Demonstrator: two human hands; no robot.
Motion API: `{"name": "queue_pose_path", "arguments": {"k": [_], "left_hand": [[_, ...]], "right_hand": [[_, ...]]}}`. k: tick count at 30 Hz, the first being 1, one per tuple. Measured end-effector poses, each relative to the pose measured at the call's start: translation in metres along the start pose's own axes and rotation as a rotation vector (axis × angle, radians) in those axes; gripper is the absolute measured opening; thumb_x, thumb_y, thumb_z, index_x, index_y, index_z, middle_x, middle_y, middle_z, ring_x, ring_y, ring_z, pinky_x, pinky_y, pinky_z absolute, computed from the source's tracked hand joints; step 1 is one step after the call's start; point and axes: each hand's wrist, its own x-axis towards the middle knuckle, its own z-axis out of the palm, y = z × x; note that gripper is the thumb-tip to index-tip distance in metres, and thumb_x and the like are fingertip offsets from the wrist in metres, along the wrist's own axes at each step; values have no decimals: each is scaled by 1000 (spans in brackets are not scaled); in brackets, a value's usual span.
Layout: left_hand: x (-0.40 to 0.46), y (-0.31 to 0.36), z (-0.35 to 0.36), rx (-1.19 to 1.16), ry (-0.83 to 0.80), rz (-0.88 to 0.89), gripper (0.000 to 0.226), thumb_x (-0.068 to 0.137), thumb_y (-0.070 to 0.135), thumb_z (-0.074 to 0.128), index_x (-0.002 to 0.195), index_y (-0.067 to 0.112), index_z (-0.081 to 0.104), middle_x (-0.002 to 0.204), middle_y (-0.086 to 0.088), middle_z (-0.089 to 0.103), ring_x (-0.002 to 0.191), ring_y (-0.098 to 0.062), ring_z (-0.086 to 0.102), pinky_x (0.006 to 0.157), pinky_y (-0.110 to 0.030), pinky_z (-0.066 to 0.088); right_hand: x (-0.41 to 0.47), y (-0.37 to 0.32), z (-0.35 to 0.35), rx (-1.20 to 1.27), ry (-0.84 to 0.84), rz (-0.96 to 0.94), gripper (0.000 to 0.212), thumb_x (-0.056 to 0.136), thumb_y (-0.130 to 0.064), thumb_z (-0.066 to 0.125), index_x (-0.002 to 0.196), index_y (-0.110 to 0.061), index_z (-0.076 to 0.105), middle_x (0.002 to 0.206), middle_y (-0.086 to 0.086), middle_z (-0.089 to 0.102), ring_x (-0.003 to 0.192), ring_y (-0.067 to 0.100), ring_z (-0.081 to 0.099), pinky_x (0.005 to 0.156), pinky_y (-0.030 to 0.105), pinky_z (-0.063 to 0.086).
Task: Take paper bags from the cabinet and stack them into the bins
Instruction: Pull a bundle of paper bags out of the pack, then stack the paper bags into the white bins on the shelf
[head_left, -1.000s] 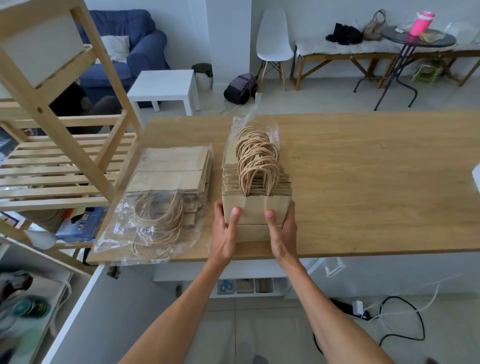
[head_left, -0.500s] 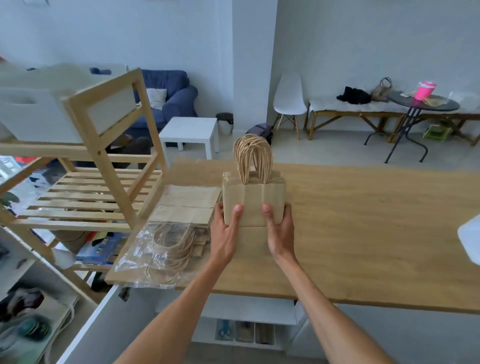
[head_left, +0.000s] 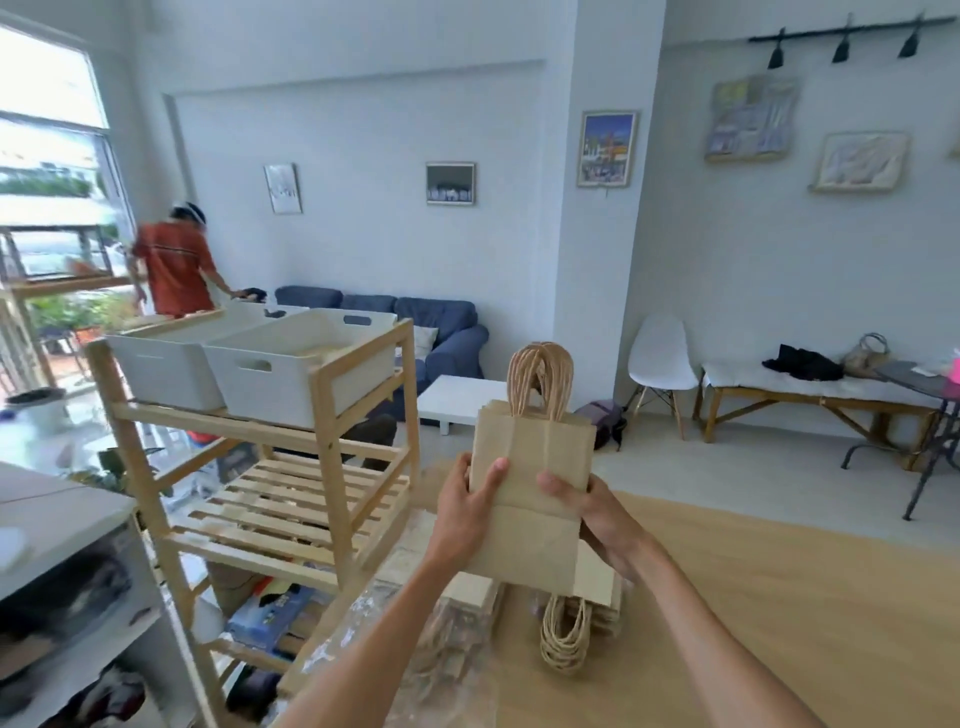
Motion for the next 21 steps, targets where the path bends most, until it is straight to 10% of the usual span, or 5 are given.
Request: {"name": "queue_pose_path", "arguments": {"k": [21], "left_hand": [[129, 47, -153, -15, 80, 187, 48, 76, 65, 71, 110, 34, 56, 109, 2, 70, 94, -10, 72, 81, -35, 61]], "right_hand": [[156, -89, 127, -191, -114, -287, 31, 83, -24, 83, 113, -23, 75, 106, -7, 81, 101, 15, 76, 89, 35, 60]]}}
